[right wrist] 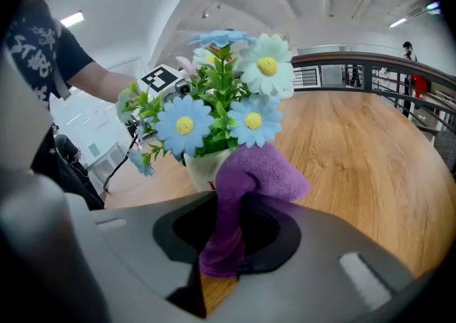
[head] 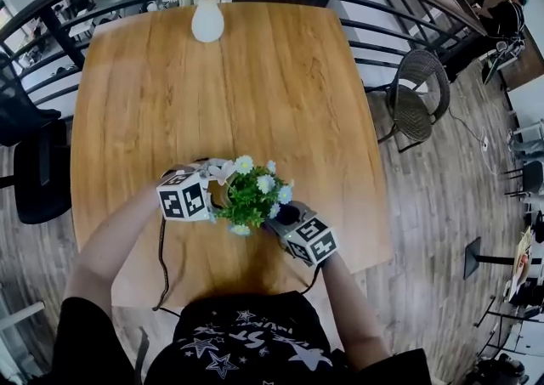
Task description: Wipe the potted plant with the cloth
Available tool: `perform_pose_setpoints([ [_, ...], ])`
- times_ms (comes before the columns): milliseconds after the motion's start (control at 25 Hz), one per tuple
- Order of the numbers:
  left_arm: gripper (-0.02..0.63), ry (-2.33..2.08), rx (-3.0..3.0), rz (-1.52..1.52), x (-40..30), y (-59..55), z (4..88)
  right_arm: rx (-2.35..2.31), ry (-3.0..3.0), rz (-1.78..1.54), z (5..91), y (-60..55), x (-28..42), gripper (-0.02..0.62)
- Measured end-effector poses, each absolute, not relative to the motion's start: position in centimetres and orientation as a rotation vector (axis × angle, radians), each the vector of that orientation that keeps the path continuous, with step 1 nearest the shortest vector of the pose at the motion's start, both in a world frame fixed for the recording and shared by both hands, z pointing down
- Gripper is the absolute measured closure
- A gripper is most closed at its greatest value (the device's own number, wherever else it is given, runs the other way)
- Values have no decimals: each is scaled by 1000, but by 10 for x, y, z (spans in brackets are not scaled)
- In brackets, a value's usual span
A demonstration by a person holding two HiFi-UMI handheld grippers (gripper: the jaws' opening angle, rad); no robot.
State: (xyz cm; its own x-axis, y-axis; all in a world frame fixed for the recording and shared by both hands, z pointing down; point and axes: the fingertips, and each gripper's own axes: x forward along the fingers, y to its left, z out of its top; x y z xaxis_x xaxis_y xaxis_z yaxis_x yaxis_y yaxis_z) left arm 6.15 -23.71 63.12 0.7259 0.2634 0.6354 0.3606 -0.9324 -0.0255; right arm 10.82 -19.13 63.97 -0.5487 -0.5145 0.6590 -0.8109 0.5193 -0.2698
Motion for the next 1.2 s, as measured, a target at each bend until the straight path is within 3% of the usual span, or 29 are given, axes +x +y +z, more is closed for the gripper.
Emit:
perform_pose_setpoints([
  [1200,140,379,-3029,-1043,84,-246,633,1029,-2264,721,634,-167,76,512],
])
